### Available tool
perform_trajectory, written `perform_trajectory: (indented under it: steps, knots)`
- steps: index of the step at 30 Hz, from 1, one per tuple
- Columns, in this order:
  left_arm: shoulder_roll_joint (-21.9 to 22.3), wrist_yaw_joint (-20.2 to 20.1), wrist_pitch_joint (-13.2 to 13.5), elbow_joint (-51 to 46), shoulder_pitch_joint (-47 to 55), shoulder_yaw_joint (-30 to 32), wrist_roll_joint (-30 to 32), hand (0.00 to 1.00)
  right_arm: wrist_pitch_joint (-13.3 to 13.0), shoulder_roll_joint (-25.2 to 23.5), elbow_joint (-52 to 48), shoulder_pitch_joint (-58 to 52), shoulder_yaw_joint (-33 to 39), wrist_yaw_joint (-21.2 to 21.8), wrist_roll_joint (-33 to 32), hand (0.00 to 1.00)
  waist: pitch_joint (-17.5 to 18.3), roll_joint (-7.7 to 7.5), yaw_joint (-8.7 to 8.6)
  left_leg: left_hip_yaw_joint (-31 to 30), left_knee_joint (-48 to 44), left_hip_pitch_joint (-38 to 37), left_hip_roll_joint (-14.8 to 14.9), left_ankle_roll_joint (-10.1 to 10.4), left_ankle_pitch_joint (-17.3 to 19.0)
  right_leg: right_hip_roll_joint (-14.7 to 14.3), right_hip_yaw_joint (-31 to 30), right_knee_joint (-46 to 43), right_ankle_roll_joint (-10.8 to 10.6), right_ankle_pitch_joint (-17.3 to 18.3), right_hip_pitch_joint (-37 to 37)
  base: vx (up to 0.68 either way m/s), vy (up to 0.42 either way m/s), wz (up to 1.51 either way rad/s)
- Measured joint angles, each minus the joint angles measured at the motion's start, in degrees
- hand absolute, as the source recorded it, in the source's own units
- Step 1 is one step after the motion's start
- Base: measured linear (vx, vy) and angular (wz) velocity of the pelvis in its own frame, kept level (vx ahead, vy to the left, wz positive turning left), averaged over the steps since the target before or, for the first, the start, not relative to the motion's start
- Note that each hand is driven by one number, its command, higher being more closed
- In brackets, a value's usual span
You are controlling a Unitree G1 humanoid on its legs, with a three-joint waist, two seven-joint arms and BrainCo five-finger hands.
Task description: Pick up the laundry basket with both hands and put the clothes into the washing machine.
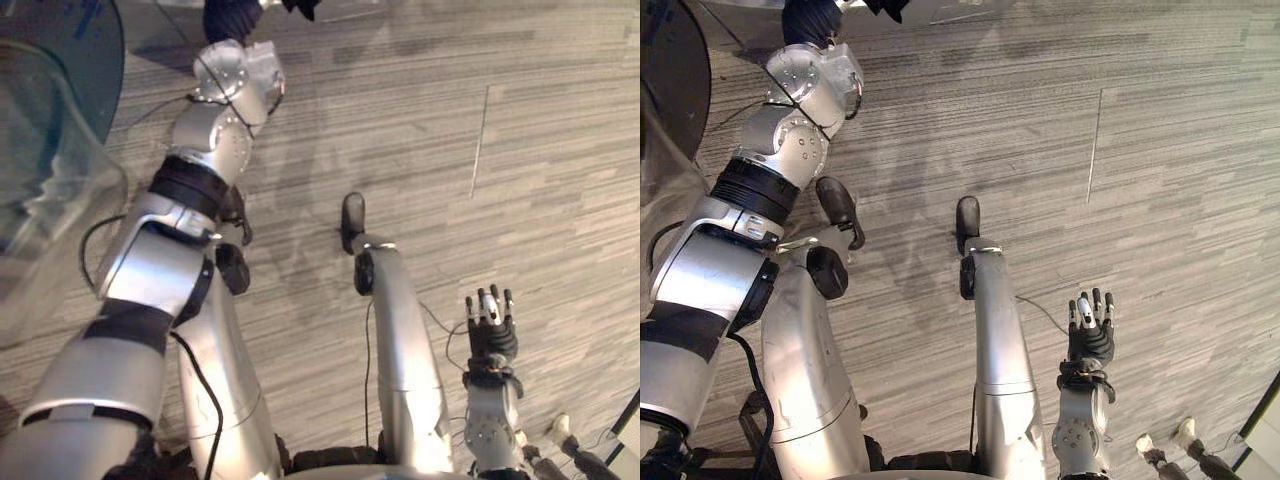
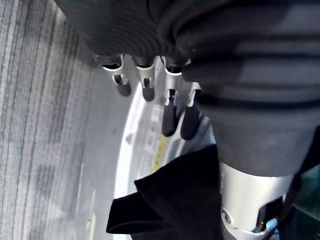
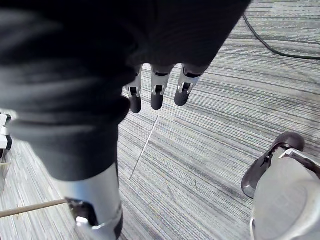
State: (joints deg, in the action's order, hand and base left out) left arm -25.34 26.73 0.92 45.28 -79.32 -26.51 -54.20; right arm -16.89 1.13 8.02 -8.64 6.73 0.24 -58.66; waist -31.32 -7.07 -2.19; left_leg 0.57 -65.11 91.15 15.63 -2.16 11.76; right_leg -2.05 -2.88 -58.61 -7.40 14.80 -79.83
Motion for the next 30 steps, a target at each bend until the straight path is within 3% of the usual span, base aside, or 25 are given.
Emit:
perform_trajectory:
  steps: [7, 9, 10, 13, 15, 19, 27, 30]
  knots:
    - [2.16, -1.33, 1.02, 2.16, -0.03, -9.36, -14.5, 0.0, 1.98, 1.6, -2.63, -0.02, 1.21, 1.24, -0.47, 0.0, 0.12, -0.15, 0.06, 1.82, -0.8, -6.37, 0.12, -1.57, 1.54, -0.09, -2.34, -0.73, -0.85, 0.76, 5.31, -0.01, 0.011, 0.0]
    - [2.31, -3.99, 4.51, 1.95, -1.55, -9.41, -17.28, 0.0, 2.0, 1.58, -2.86, -0.03, 2.05, 1.24, -0.46, 0.0, 0.16, -0.14, -0.37, 2.23, 0.51, -7.89, 0.2, -1.56, 1.55, -0.06, -2.4, 0.82, -1.06, 0.89, 6.68, -0.05, 0.012, -0.07]
    - [2.59, -7.09, 9.98, -0.03, -4.61, -9.32, -17.27, 0.0, 2.06, 1.55, -2.79, -0.03, 2.36, 1.24, -0.46, 0.0, 0.23, -0.23, -0.69, 2.9, 2.63, -8.67, 0.05, -1.18, 1.31, 0.13, -2.48, 2.66, -1.02, 0.87, 7.24, -0.06, 0.009, 0.04]
    - [0.41, -9.72, 18.07, -4.09, -17.27, -5.38, -18.6, 0.0, 2.38, 1.4, -2.63, -0.14, 2.34, 1.22, -0.43, 0.0, 0.45, -0.21, -2.21, 3.38, 4.6, -10.21, -0.59, -0.67, 0.63, 0.54, -2.46, 4.58, -0.57, -0.21, 8.79, -0.02, 0.01, 0.12]
    - [-2.65, -10.82, 17.7, -3.54, -13.7, -8.06, -18.09, 0.0, 2.4, 1.52, -2.16, -0.52, 2.27, 1.24, -0.43, 0.0, 1.58, 0.0, -1.69, 3.76, 4.38, -10.99, -0.62, -0.67, 0.63, 0.94, -2.66, 4.58, -0.54, -1.23, 9.12, 0.03, 0.022, -0.06]
    - [-0.69, -11.13, 19.22, -4.57, -13.79, -6.92, -22.32, 0.0, 3.59, 1.48, -2.2, -0.28, 1.79, 1.26, -0.36, 0.0, 1.56, -0.04, -1.48, 3.4, 2.84, -10.97, -0.71, -1.35, 0.33, 1.36, -2.0, 2.79, -1.51, -0.54, 9.48, 0.07, 0.016, 0.07]
    - [-1.6, -9.97, 19.27, -2.12, -13.59, -6.55, -22.1, 0.0, 4.11, 1.53, -0.14, -0.27, 1.76, 1.29, -0.31, 0.0, 1.56, -0.04, -1.9, 3.54, 2.13, -12.0, -0.37, -0.76, 1.05, 1.07, -2.41, 0.77, -0.77, 0.58, 9.48, 0.0, -0.008, 0.0]
    - [-2.45, -9.73, 19.15, -1.72, -13.49, -6.11, -18.78, 0.0, 4.27, 1.48, 0.27, -0.3, 1.37, 1.28, -0.27, 0.0, 1.56, -0.04, -2.03, 3.54, 2.16, -11.99, -0.28, -0.75, 1.03, 1.08, -2.28, 0.95, -0.7, 0.52, 9.6, 0.0, 0.0, 0.0]
